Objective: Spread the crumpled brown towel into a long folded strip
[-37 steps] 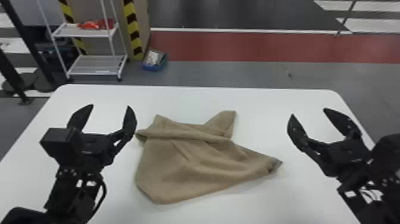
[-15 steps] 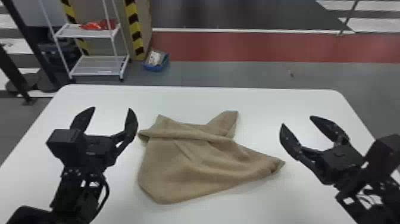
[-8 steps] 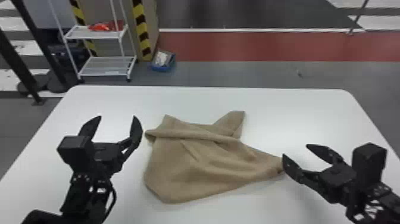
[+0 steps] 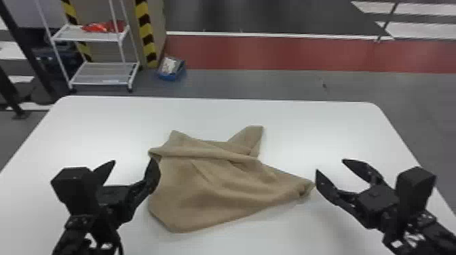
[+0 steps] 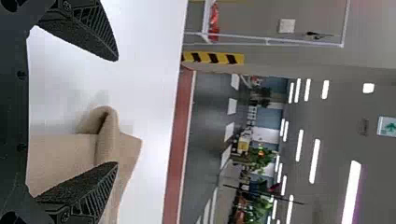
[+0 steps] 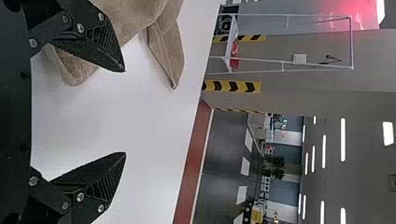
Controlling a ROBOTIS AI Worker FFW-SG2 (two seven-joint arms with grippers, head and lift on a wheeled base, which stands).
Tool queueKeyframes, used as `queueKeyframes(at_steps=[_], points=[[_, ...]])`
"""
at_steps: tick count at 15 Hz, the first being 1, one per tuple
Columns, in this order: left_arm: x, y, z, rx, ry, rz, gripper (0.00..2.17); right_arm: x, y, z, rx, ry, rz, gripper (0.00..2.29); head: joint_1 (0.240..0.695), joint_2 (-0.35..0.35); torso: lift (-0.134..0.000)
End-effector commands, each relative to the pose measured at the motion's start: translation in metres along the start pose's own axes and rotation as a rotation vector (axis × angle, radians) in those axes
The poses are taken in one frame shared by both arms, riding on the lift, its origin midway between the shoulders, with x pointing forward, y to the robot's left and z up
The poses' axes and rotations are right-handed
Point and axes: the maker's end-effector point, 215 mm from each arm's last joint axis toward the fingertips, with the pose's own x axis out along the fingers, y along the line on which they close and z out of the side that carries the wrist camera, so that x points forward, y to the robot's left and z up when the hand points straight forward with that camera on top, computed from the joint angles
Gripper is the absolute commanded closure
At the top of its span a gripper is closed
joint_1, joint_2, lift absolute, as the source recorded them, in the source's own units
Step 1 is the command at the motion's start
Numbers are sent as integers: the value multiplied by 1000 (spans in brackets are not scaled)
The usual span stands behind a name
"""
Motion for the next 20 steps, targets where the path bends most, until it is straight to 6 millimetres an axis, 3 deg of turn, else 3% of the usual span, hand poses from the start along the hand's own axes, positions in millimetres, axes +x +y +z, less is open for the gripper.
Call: queueKeyframes(at_steps=[1,3,6,8,11,16,20], points=[[-4,-6,-6,-2,25,-15,93,0,1,-1,3,2,2,286,695,-47,-124],[-4,-6,-6,-1,26,-17,93,0,16,-16,49,55,78,286,695,-55,-124],[6,5,0,27,-13,0,97,-1,51,7,39,13,216,286,695,-30,-124],[10,13,0,42,-14,14,97,-1,58,0,29,51,229,286,695,-3,-124],[9,13,2,54,-20,15,97,2,51,-24,34,142,204,289,695,28,-124],[9,4,1,63,-19,-1,97,0,36,-59,75,237,164,410,695,3,-124],[9,2,0,69,-18,-4,97,3,33,-68,102,263,166,532,695,-19,-124]])
